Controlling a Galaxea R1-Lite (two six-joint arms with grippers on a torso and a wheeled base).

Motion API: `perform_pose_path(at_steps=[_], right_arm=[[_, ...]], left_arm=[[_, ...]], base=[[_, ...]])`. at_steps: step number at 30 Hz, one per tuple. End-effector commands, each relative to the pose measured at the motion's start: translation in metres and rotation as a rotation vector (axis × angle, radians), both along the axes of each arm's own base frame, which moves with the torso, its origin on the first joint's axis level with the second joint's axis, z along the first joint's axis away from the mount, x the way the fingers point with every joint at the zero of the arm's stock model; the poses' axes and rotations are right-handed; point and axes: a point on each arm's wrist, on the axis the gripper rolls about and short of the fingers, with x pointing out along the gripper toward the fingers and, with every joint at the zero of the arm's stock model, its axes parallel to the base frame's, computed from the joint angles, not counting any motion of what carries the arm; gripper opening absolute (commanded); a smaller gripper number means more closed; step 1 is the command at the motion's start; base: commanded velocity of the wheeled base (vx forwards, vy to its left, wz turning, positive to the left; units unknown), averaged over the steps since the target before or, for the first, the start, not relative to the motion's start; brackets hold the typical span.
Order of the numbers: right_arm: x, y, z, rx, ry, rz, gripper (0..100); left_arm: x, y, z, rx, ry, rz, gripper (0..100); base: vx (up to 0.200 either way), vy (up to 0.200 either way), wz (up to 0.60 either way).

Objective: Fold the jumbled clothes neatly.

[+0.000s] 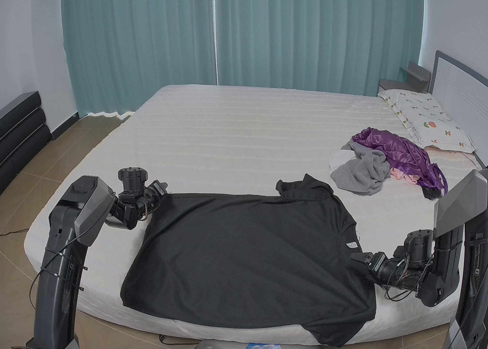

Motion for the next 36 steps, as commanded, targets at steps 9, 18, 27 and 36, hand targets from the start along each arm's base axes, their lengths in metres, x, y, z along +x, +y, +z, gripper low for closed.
perform_pose_path(at_steps=[9, 18, 27, 36], right_arm=[[0.001, 0.001, 0.001, 0.002, -0.014, 0.005, 100], [0.001, 0.001, 0.001, 0.002, -0.014, 0.005, 100], [0.001, 0.002, 0.001, 0.002, -0.014, 0.006, 100], [0.001, 0.002, 0.001, 0.002, -0.014, 0.006, 100]], left_arm=[[0.006, 0.005, 0.004, 0.019, -0.046, 0.058, 0], [0.013, 0.008, 0.005, 0.036, -0.095, 0.108, 0], [0.015, 0.011, 0.005, 0.042, -0.116, 0.122, 0], [0.014, 0.011, 0.003, 0.042, -0.106, 0.122, 0]], base=[[0.000, 0.000, 0.00], [0.000, 0.000, 0.00], [0.000, 0.000, 0.00], [0.000, 0.000, 0.00]])
